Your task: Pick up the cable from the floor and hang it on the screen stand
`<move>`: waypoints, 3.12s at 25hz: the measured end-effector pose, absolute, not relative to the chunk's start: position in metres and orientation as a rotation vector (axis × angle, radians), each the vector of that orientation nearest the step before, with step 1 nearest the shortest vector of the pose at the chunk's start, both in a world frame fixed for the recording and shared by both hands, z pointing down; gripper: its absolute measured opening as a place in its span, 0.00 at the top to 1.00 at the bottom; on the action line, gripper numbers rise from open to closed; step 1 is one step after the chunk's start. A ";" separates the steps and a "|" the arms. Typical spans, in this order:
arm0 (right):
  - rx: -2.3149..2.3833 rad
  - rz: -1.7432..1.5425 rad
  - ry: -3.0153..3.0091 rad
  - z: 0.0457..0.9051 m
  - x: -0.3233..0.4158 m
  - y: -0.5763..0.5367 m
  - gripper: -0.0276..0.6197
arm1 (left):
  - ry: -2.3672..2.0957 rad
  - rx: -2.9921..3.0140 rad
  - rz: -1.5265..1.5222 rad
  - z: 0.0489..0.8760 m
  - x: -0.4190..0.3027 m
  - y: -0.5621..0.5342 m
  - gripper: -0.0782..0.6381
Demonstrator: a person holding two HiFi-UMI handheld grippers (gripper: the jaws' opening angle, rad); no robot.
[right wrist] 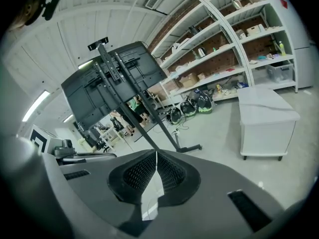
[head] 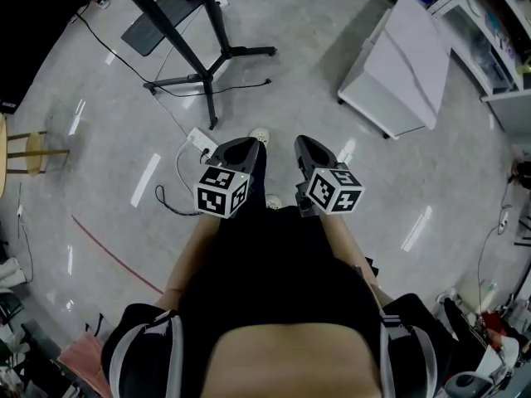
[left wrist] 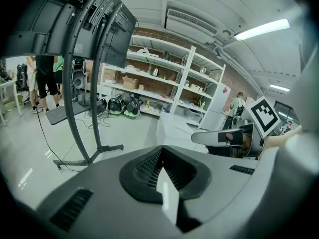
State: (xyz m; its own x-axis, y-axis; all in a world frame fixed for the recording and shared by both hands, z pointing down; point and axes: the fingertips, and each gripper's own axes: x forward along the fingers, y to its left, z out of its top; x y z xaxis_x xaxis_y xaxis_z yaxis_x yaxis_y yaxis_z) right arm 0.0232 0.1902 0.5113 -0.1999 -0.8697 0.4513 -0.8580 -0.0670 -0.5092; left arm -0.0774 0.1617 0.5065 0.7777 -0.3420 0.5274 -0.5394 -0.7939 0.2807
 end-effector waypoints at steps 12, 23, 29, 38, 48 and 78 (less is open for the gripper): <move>-2.030 -1.110 2.075 0.494 0.057 0.080 0.92 | -0.581 2.590 0.648 0.494 -0.041 0.046 0.88; -2.098 -1.085 1.960 0.489 0.092 0.014 0.92 | -0.449 2.630 0.670 0.492 -0.002 -0.030 0.88; -2.127 -1.071 1.903 0.493 0.106 -0.017 0.92 | -0.373 2.643 0.679 0.500 0.015 -0.062 0.88; -2.163 -1.071 1.978 0.504 0.122 -0.035 0.92 | -0.267 2.638 0.713 0.523 0.044 -0.081 0.88; -2.127 -1.051 2.037 0.539 0.153 -0.092 0.92 | -0.297 2.588 0.789 0.571 0.060 -0.109 0.88; -2.199 -1.192 1.896 0.765 0.265 -0.145 0.92 | -0.343 2.559 0.981 0.805 0.136 -0.179 0.88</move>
State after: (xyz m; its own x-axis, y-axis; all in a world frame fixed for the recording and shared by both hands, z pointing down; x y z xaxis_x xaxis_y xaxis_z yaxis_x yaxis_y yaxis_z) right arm 0.2647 -0.1452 0.7654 -0.0184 -0.8476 0.5303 -0.8454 -0.2700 -0.4609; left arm 0.1364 -0.1787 0.8052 0.7270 -0.0906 0.6807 -0.3535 -0.8992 0.2579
